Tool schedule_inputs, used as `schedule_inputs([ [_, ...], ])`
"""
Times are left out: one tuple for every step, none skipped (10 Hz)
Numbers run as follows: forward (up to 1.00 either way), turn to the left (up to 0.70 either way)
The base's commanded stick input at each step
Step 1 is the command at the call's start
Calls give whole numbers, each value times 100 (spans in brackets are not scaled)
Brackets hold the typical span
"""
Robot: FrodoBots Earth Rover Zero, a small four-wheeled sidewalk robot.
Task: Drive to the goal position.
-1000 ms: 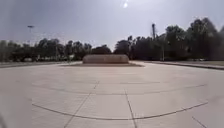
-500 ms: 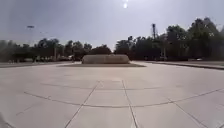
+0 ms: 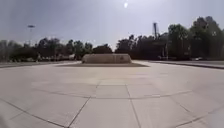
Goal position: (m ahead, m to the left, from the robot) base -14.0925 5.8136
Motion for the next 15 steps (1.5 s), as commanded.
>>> schedule_inputs([
  [100,6],
  [100,1],
  [100,0],
  [100,0],
  [100,0],
  [100,0],
  [100,0],
  [100,0],
  [100,0],
  [100,0],
  [100,0],
  [100,0],
  [100,0],
  [100,0],
  [100,0],
])
